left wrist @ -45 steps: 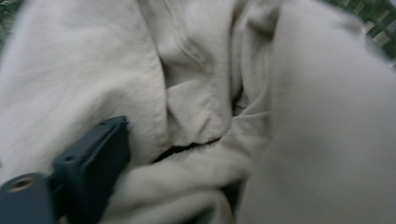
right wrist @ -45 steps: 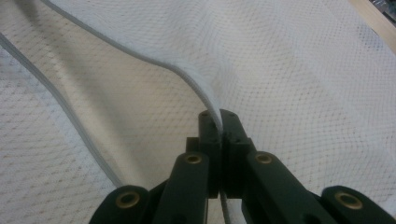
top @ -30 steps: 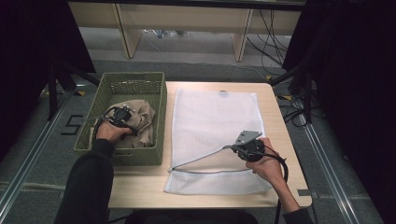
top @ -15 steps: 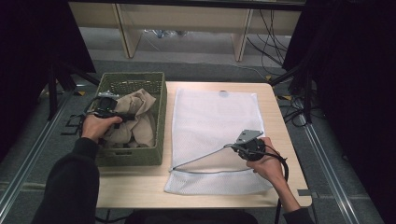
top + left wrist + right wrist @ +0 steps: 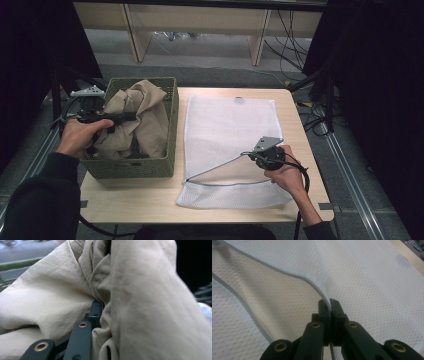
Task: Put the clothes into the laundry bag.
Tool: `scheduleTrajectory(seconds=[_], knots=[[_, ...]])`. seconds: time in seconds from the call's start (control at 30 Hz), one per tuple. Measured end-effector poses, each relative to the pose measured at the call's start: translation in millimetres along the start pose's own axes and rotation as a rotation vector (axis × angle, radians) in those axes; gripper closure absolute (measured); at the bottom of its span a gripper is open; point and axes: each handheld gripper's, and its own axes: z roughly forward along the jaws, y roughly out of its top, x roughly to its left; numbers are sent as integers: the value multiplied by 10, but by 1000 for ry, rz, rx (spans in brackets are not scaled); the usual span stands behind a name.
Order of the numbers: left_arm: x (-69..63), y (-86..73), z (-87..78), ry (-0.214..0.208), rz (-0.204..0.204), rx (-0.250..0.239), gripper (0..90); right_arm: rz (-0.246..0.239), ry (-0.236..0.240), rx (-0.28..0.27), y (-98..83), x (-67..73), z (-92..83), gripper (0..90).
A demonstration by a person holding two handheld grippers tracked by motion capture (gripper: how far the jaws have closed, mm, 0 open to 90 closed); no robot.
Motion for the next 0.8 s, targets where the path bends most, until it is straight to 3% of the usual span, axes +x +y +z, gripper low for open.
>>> scheduleTrajectory(seconds=[0.13, 0.17, 0.23, 0.3, 0.33, 0.4, 0.53, 0.67, 0.73, 0.8], knots=[[-283, -13, -123, -55, 40, -11, 671, 18, -2, 1, 1, 4, 6, 899], [-333, -19, -147, -68, 47, -19, 672, -15, 0, -9, 4, -18, 9, 899], [-462, -13, -248, -96, 79, -27, 673, 7, -4, -1, 7, -16, 0, 899], [-587, -5, -333, -116, 78, -41, 673, 23, -8, 1, 11, -14, -7, 899], [-637, 0, -365, -121, 85, -40, 673, 2, -6, -6, 16, -28, -2, 899], [-799, 14, -454, -146, 103, -48, 673, 18, -8, -5, 24, -28, -15, 899], [-1135, 47, -578, -255, 144, -43, 673, 17, -12, -16, 42, -43, -15, 899], [-1426, 87, -660, -326, 154, -51, 673, 23, -14, -15, 65, -48, -11, 899], [-1542, 86, -655, -370, 174, -67, 673, 16, -11, -19, 74, -54, -14, 899], [-1659, 66, -618, -413, 183, -54, 672, 24, -13, -27, 78, -61, -15, 899]])
